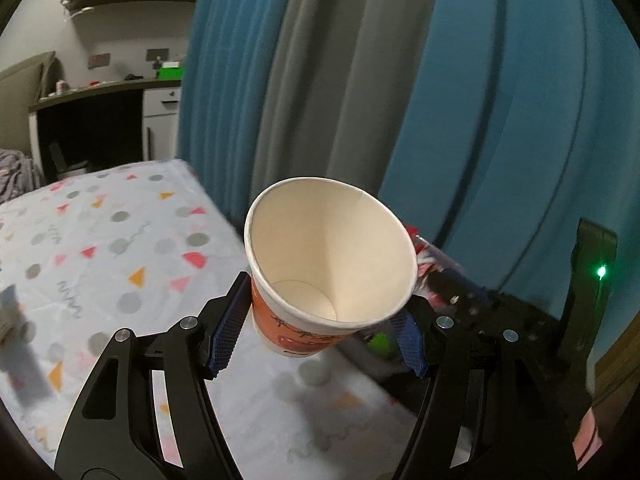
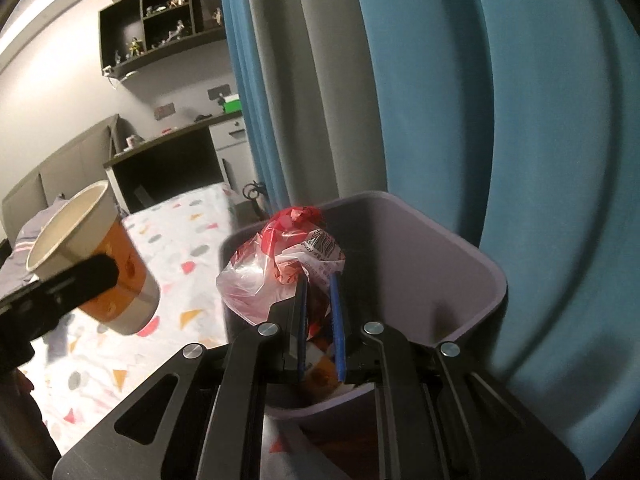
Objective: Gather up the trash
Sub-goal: 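Open both grippers over the grey bin to drop the cup and bag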
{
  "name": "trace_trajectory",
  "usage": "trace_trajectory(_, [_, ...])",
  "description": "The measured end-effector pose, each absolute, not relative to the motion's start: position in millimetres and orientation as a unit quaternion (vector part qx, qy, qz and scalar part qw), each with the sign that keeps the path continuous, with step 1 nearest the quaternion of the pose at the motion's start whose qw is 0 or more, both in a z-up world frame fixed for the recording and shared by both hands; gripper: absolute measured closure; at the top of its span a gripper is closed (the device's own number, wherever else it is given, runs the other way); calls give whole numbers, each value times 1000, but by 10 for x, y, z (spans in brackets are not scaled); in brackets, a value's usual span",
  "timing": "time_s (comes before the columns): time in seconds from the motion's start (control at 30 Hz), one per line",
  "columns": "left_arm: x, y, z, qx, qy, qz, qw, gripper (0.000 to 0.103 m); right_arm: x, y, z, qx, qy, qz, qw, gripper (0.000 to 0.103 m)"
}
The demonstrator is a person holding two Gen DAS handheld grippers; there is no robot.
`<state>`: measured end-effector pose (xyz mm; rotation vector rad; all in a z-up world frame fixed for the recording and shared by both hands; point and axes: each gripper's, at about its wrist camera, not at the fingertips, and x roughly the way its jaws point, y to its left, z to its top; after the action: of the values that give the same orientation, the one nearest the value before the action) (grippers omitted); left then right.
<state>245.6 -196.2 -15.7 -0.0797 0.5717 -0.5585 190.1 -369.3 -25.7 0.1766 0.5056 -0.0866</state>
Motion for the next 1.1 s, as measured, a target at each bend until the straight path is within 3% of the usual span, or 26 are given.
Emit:
trace_trajectory(0.93, [2866, -2598, -457, -53, 325, -317, 889, 37, 1982, -3838, -479, 79, 284, -65, 953, 89])
trace_trajectory(1.1, [2879, -2657, -504, -54, 333, -323, 884, 37, 1984, -3813, -484, 77, 288, -69, 952, 83])
